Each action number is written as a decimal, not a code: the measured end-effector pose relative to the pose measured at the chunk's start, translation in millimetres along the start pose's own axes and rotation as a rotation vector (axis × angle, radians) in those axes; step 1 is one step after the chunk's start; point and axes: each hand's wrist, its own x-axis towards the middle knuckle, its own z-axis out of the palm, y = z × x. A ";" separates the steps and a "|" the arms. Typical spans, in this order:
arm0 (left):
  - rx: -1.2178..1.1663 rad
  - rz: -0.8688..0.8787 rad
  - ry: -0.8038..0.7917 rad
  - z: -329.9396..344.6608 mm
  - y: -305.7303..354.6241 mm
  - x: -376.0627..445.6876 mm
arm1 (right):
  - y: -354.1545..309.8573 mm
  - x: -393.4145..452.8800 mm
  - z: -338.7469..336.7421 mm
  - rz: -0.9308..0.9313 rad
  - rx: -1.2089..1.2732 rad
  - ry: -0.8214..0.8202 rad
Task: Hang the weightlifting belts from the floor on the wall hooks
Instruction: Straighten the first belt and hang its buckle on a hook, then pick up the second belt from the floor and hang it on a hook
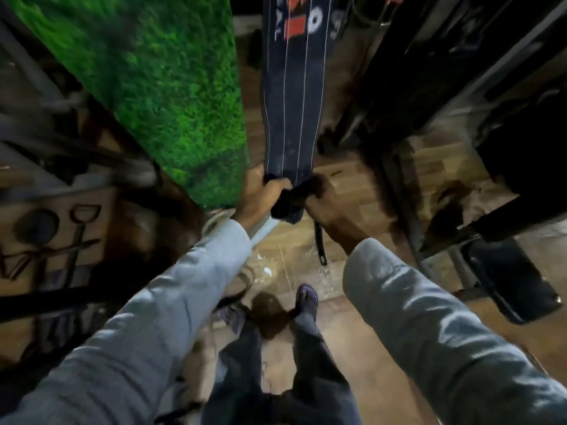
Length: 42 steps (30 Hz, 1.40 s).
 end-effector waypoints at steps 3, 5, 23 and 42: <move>0.069 -0.054 -0.014 1.5 -66.9 17.4 | 53.1 8.8 20.2 0.037 -0.016 -0.032; 0.140 -0.084 -0.004 2.3 -117.5 24.4 | 56.6 -2.4 31.3 0.090 0.031 -0.010; 0.156 -0.467 0.202 51.2 -477.7 1.3 | 361.0 30.2 157.2 0.547 0.227 -0.083; 0.240 -0.469 -0.014 188.3 -685.0 96.6 | 617.5 179.6 93.2 0.472 -0.537 -0.186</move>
